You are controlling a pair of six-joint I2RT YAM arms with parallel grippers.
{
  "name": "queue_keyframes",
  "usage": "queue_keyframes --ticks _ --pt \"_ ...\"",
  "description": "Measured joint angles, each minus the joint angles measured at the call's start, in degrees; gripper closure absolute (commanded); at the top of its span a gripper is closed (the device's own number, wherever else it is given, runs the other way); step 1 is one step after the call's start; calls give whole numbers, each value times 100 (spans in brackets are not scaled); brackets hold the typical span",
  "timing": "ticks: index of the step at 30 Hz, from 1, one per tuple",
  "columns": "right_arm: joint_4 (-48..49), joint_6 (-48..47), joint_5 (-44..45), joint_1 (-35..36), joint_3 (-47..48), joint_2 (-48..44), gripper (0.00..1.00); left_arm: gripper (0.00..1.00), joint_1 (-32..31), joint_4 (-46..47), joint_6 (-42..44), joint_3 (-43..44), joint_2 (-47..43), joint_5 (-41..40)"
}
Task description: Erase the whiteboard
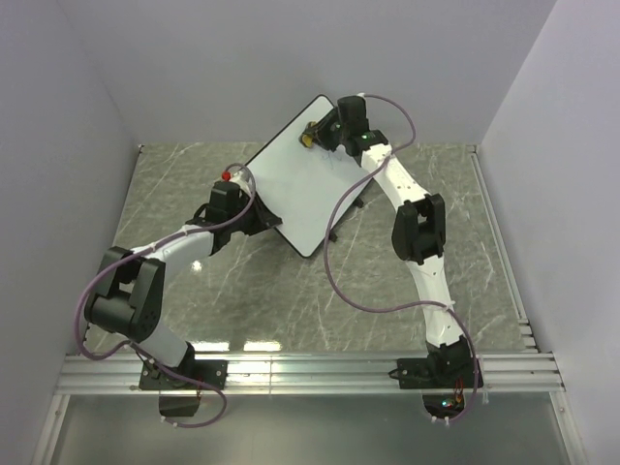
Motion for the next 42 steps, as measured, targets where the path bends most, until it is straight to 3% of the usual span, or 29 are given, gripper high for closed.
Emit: queue_keyframes --ticks 7,15,22,32,36,42 --pt "-710 -68 503 -79 0 -68 100 100 -2 -20 142 131 133 46" --pt "-1921 -708 1333 -275 -1515 -787 100 100 -2 -37 212 131 120 44" --pt "-2612 -813 1368 -317 -702 -400 100 100 -33 -122 286 210 164 17" --pt "-455 4 448 -299 442 181 100 100 -426 -232 455 549 398 -361" --pt "315 173 439 -216 319 199 100 100 -479 -378 625 581 398 -352" --pt "282 140 616 -177 278 190 100 100 -575 -597 890 608 398 -363"
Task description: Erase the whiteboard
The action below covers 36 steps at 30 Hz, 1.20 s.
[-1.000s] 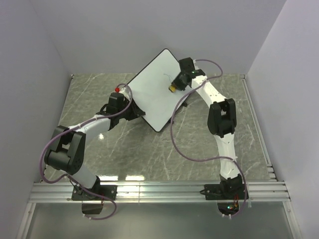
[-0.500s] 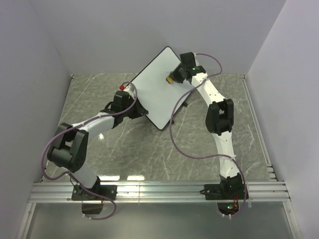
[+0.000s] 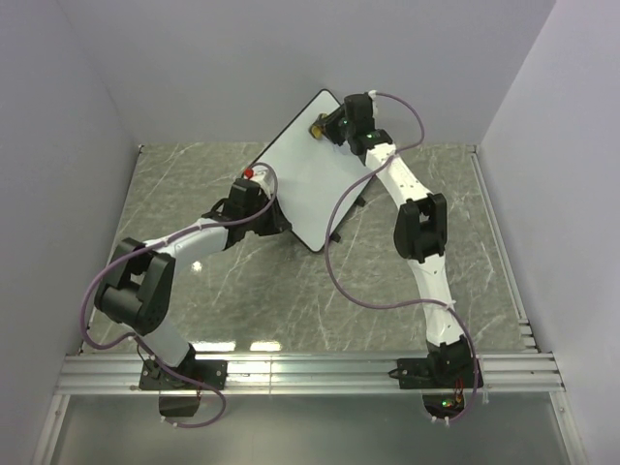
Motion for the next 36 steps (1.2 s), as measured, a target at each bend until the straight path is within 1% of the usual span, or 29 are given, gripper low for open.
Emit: queue_keyframes --ticks 3,5,8,9,12,16,20,21,22,24,25,26,28,30,32,36 --pt "-120 -166 214 -50 -601 -282 100 100 -37 -162 46 11 -17 20" --pt "-326 -345 380 -87 -994 -461 100 100 -175 -452 273 -55 -4 96" --pt "-699 -680 645 -179 -1484 -682 100 100 -540 -1412 573 -479 98 155" --pt "-793 -761 710 -216 -1609 -748 100 100 -597 -1604 579 -564 109 348" --pt "-1110 -999 887 -369 -2026 -898 100 100 -614 -2098 645 -581 -28 330" --pt "-1506 -1165 1102 -505 -2092 -892 100 100 -544 -2448 647 -621 -155 225" --pt "-1718 -1222 1134 -507 -1867 -787 100 100 -542 -2684 640 -693 -328 -11" --pt "-1707 -1215 1113 -507 -1797 -765 100 97 -542 -2741 616 -715 -400 -109" --pt "-1683 -1193 1069 -507 -1731 -745 100 77 -542 -2802 595 -737 -518 -216" --pt "-1578 -1104 946 -507 -1617 -721 100 54 -542 -2861 564 -765 -835 -413" --pt "-1484 -1023 855 -503 -1521 -686 100 30 -538 -2885 509 -778 -1071 -520" --pt "-1362 -953 782 -496 -1440 -658 100 19 -511 -2876 446 -778 -1403 -623" --pt "-1154 -820 654 -481 -1316 -614 100 4 -466 -2800 323 -776 -1967 -734" --pt "-999 -732 542 -466 -1283 -603 100 2 -396 -2651 214 -776 -2446 -813" --pt "-909 -684 472 -459 -1298 -603 100 1 -269 -2406 138 -778 -2815 -822" --pt "-636 -643 391 -468 -1602 -675 100 4 256 -1644 -46 -984 -3010 -560"
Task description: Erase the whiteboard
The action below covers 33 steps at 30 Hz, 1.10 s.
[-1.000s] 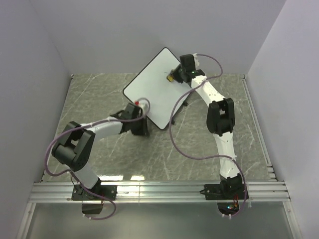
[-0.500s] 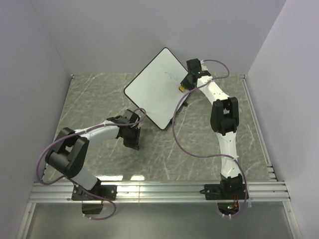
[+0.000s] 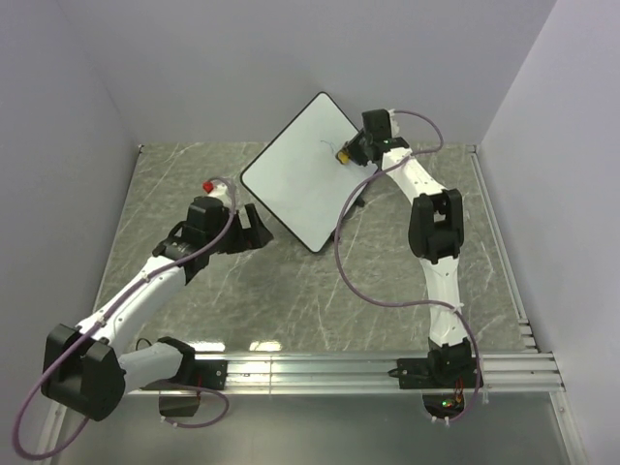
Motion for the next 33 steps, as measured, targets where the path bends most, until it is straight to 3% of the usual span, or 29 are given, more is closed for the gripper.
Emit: queue_keyframes --ticks 6,11,19,23,26,29,33 --pt "70 -44 -111 -11 -911 -474 100 11 905 1093 -330 -376 573 538" --pt "37 -151 -232 -9 -1469 -765 100 14 1305 2302 -726 -431 1390 1327" --pt "-192 -466 -313 4 -1700 -968 100 21 1309 3880 -1427 -297 2210 2378" --pt "-258 -605 -337 9 -1700 -999 100 23 1215 4428 -1703 -127 2448 2542" --pt "-293 -664 -380 9 -1703 -1001 100 32 1023 4520 -1764 199 2767 2481" --pt "-286 -691 -518 9 -1707 -1001 100 49 846 4559 -1799 485 3077 2376" --pt "-236 -704 -767 9 -1716 -1001 100 100 809 4494 -1762 820 3473 2221"
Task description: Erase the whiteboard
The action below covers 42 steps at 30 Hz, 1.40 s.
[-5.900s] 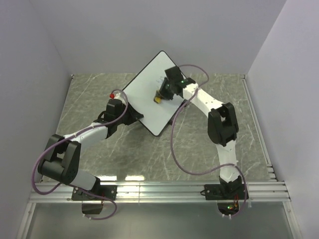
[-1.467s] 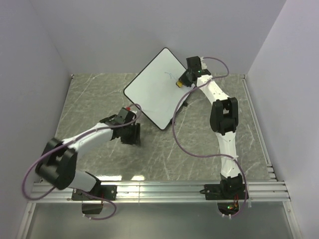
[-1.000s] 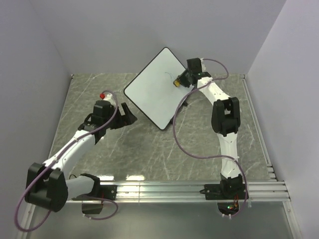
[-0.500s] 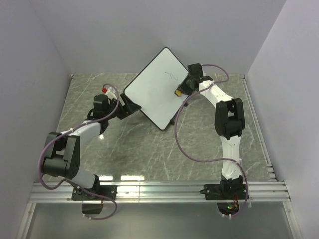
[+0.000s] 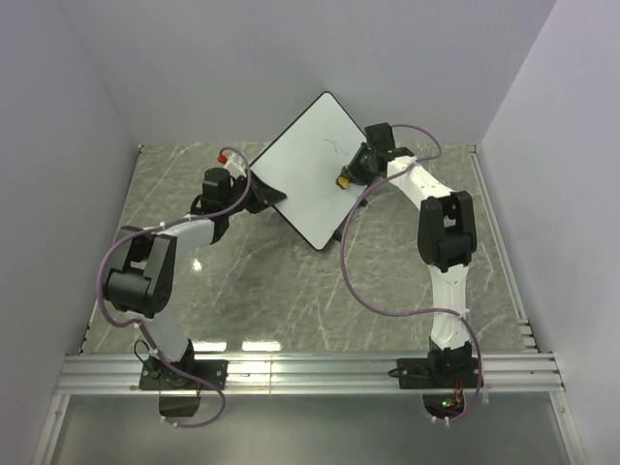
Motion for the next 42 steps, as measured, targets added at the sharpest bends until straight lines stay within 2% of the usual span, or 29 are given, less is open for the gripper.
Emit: queue_keyframes --ticks 3,9,17,23,28,32,36,42 --pt "136 2 -199 0 0 0 100 100 7 76 144 85 63 151" --pt "313 153 -498 0 129 31 100 100 -24 -378 407 103 -221 85" --pt "651 592 -839 33 1178 562 100 100 33 -1176 844 -498 -1287 39" --pt "918 957 -1091 127 1786 905 100 100 83 -1696 988 -527 -1622 0" --pt "1307 1228 -1200 326 2465 1252 100 100 131 -1779 1010 -472 -1561 48" --pt "1637 1410 -1182 531 2507 1268 100 100 155 -1779 999 -463 -1523 55" --pt "1526 1379 -955 599 2522 1250 100 100 164 -1814 964 -461 -1530 50" --pt "962 1167 -374 420 1582 686 100 100 164 -1814 1045 -461 -1530 52"
